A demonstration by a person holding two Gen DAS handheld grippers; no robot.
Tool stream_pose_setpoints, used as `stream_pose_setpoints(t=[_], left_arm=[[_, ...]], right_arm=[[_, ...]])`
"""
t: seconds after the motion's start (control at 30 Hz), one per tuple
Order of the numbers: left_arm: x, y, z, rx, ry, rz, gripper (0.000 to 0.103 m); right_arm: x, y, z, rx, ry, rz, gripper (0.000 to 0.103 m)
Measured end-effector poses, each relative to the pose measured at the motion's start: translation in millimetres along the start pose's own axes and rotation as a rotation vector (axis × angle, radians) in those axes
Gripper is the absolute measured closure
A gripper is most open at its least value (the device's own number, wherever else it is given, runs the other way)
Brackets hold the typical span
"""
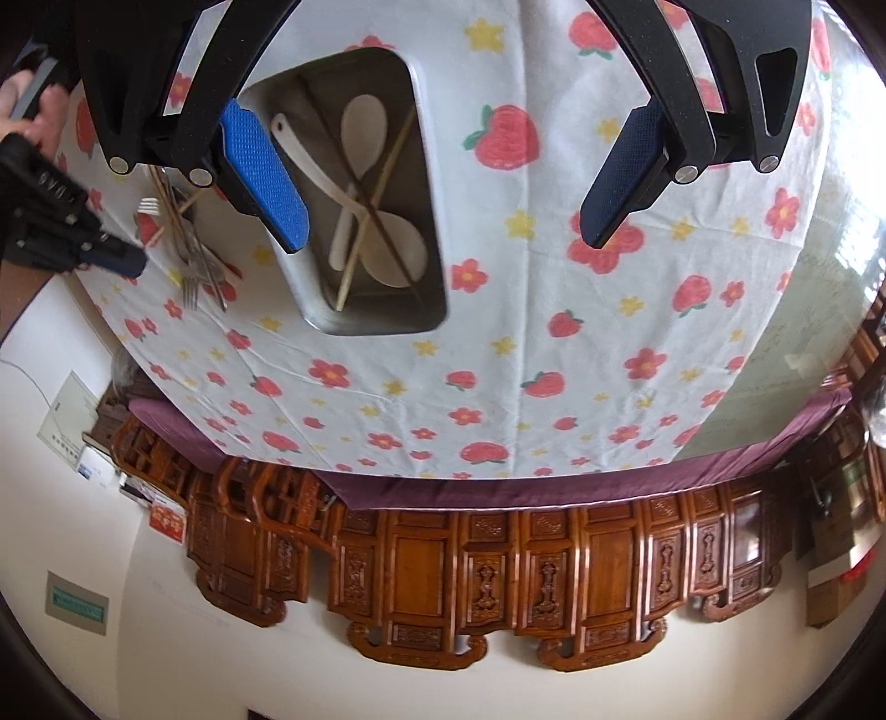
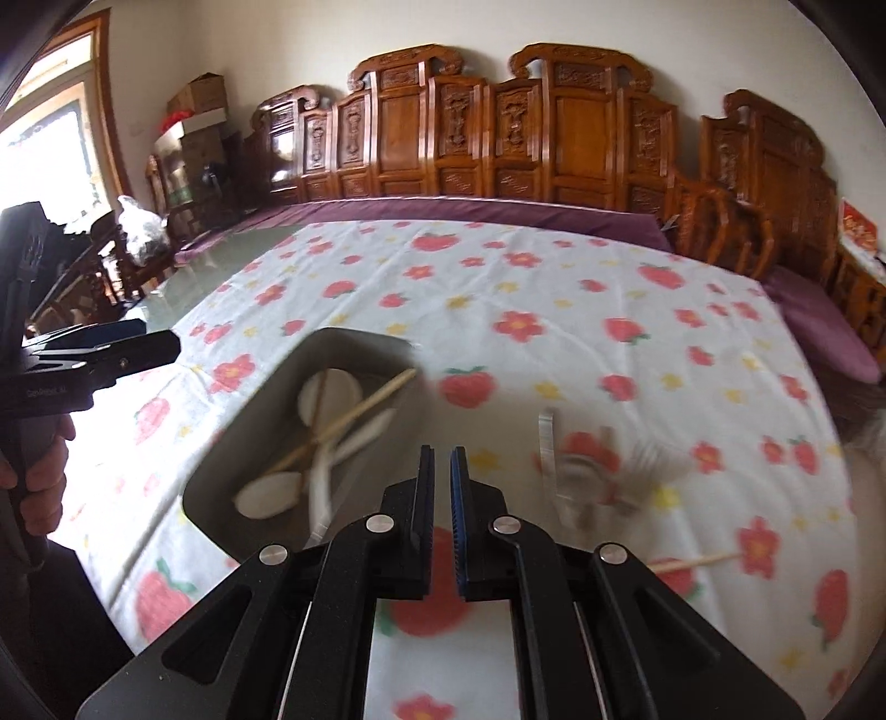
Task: Organize utensils
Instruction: 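Lower the chopstick into the tray and open the right gripper, then grasp a metal spoon from the pile with the right gripper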
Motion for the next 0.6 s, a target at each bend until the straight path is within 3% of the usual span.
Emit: stream_pose_setpoints(t=[0.27, 0.33, 0.6], left_arm=[[49, 2, 6, 0.003, -0.068, 0.070, 0.008], [62, 3, 10, 0.005, -0.088, 0.085, 0.008], [103, 0, 27, -0.021, -0.142, 0.138, 0.008]], right_arm=[[60, 43, 34, -0.021, -0.055, 0.117, 0.093], [66, 45, 40, -0.023, -0.073, 0.121, 0.081], [61, 21, 58, -0.078, -0.081, 0.101, 0.080]])
Point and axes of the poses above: each gripper's, at about its wrist camera, not at the fingertips, and y roughly against the way its jaws point, x to its right, z to its underside, the point moved 9 cm from there along -y, roughly the way its jaws point, and after that the axes turned 11 degrees about -z, right-handed, at the moved point
